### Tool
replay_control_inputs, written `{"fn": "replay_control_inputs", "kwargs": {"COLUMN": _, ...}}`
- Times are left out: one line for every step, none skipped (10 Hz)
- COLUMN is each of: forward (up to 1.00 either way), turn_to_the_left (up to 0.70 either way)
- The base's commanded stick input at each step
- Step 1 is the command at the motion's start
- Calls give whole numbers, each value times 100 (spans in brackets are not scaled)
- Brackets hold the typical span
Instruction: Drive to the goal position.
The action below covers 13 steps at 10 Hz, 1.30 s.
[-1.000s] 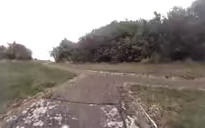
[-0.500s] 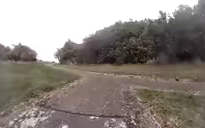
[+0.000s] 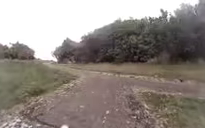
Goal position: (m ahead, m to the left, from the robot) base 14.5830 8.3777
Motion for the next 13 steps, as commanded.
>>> {"fn": "replay_control_inputs", "kwargs": {"forward": 70, "turn_to_the_left": -2}}
{"fn": "replay_control_inputs", "kwargs": {"forward": 70, "turn_to_the_left": -4}}
{"fn": "replay_control_inputs", "kwargs": {"forward": 70, "turn_to_the_left": -1}}
{"fn": "replay_control_inputs", "kwargs": {"forward": 70, "turn_to_the_left": 0}}
{"fn": "replay_control_inputs", "kwargs": {"forward": 70, "turn_to_the_left": 0}}
{"fn": "replay_control_inputs", "kwargs": {"forward": 70, "turn_to_the_left": 0}}
{"fn": "replay_control_inputs", "kwargs": {"forward": 70, "turn_to_the_left": 0}}
{"fn": "replay_control_inputs", "kwargs": {"forward": 70, "turn_to_the_left": 0}}
{"fn": "replay_control_inputs", "kwargs": {"forward": 70, "turn_to_the_left": 0}}
{"fn": "replay_control_inputs", "kwargs": {"forward": 70, "turn_to_the_left": 0}}
{"fn": "replay_control_inputs", "kwargs": {"forward": 70, "turn_to_the_left": 0}}
{"fn": "replay_control_inputs", "kwargs": {"forward": 70, "turn_to_the_left": 0}}
{"fn": "replay_control_inputs", "kwargs": {"forward": 70, "turn_to_the_left": 0}}
